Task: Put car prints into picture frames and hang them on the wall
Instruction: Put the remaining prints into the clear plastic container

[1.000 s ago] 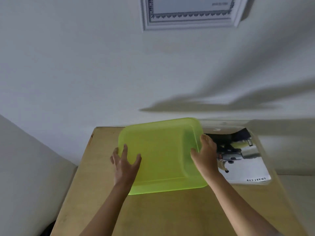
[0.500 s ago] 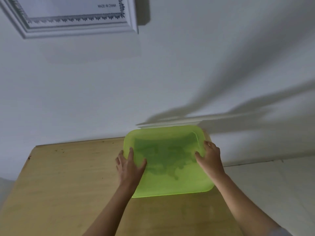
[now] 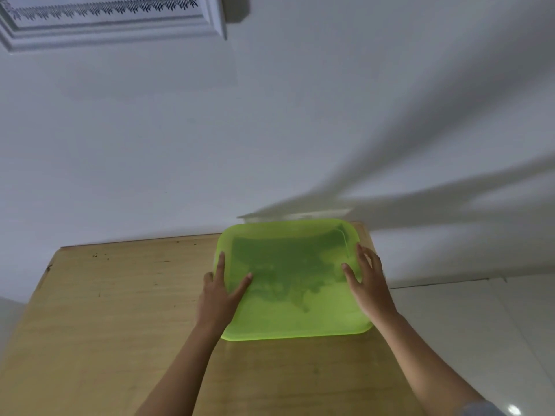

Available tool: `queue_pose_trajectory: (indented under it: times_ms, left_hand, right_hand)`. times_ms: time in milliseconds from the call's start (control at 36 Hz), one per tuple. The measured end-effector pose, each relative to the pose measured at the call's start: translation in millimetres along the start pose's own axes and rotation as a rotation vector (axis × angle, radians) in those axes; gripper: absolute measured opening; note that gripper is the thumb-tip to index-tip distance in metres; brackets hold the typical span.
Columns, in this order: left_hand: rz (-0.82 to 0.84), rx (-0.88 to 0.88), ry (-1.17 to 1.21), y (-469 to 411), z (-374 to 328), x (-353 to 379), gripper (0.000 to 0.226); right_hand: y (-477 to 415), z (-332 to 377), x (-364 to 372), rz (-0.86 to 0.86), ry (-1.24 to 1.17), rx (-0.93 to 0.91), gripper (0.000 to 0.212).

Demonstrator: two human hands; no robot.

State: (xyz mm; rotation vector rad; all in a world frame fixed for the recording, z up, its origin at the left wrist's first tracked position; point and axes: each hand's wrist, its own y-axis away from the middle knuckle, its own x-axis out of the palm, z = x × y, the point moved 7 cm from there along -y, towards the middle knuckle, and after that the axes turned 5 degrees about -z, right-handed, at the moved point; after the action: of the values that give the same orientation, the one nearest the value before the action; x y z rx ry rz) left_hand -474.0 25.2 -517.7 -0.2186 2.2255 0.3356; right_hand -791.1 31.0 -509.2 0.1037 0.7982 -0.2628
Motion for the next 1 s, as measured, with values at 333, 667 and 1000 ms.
queue_pose_trajectory:
  times_ms: [333,667,1000]
  left_hand:
    - [-0.021,0.000,-0.044,-1,1,3,0.084]
    - [0.000,0.001,-0.010,-5,1,5,0.085]
    - [0.048,0.002,0.018,-16,-4,4,0.089]
  right_hand:
    - [-11,-9,1,-0.003,0.052,0.010,0.063]
    - [-12,-6,3,0.012,0.014,0.047,0.063]
    - [-20,-3,6,0.088,0.062,0.092,0.065]
